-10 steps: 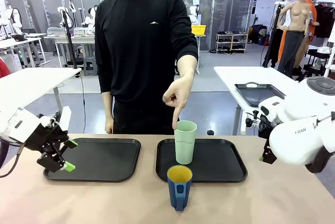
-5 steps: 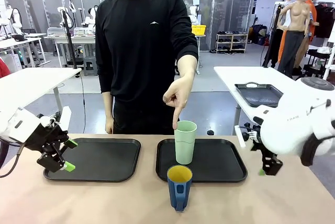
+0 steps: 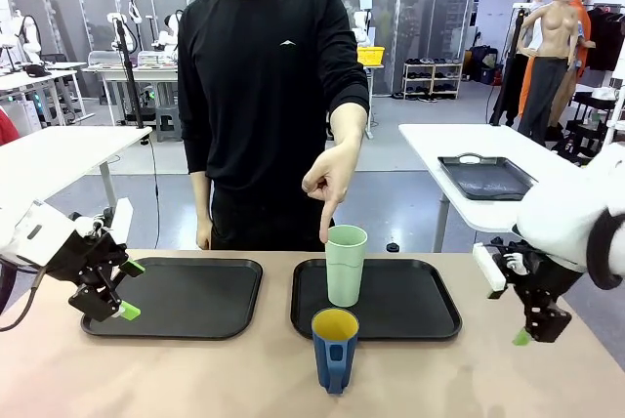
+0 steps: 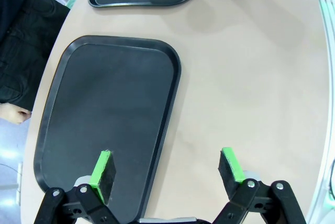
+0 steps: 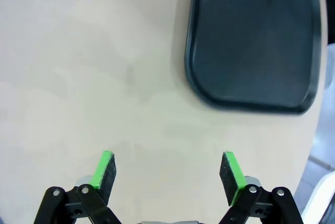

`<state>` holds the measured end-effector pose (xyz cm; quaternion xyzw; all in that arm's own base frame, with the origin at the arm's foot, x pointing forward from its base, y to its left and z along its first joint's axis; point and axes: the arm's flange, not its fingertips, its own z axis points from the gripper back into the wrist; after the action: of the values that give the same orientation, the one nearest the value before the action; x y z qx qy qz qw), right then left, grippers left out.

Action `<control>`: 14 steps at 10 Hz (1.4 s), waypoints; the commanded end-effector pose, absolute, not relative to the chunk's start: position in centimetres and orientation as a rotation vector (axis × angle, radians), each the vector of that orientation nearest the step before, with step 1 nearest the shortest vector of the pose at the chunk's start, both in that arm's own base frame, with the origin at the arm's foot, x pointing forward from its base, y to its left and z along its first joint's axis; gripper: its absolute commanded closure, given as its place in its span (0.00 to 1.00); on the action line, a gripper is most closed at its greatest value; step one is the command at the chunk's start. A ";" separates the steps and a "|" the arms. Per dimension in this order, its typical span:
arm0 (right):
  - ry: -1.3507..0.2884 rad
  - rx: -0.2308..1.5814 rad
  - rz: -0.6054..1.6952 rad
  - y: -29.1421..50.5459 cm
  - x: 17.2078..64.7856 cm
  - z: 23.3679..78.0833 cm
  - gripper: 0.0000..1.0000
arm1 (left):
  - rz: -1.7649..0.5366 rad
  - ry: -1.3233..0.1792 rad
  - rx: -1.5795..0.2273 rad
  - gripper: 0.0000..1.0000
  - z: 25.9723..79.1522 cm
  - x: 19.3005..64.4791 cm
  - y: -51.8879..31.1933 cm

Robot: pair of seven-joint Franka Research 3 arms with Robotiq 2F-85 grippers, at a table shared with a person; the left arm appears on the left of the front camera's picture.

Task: Sort and store the cups by type.
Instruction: Pick up the Handle plastic cup and place it into the empty Flat Tray.

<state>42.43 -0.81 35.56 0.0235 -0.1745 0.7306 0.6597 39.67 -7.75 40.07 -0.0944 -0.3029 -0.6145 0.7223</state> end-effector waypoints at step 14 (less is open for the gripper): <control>-1.018 0.812 1.596 3.0 43.0 32.5 0.00 | -1.356 -0.671 -0.186 0.00 40.0 39.6 -7.8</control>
<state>43.22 2.96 31.47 0.3491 -0.4220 0.6550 0.5205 39.68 -7.75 40.08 -0.0944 -0.3032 -0.6144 0.7222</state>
